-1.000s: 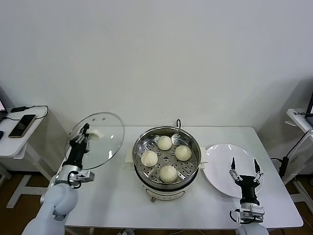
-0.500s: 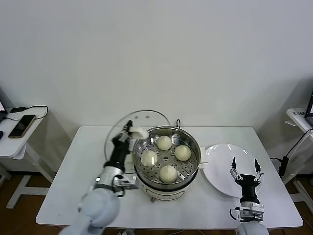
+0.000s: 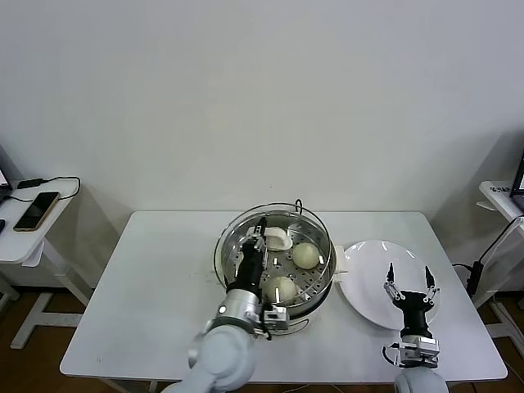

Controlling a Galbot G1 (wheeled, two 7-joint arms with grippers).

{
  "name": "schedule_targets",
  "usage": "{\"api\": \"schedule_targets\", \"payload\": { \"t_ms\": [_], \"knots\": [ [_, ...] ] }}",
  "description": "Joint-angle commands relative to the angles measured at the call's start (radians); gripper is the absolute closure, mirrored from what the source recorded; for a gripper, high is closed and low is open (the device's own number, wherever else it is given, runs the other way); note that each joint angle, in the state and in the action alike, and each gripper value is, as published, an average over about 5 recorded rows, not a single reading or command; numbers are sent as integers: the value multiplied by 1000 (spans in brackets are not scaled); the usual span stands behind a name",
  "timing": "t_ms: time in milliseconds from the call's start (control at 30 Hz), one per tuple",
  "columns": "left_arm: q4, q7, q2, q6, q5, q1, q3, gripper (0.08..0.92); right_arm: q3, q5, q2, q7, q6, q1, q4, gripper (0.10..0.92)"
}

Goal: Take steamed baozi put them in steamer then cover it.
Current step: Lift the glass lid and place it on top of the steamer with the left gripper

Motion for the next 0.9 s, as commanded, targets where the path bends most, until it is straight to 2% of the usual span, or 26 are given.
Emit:
{"api": "schedule_targets", "payload": {
  "t_ms": [33,267,900],
  "knots": [
    [107,24,-100,31,145,-18,65,807,2,-7,7,0,2,3,-13,203],
    [143,4,-113,12,181,-18,55,807,5,-8,8,-1,4,3,-18,203],
    [196,33,-116,-20,253,-30,29,807,10,-10,12,-1,7,-2,-15,203]
  ]
}}
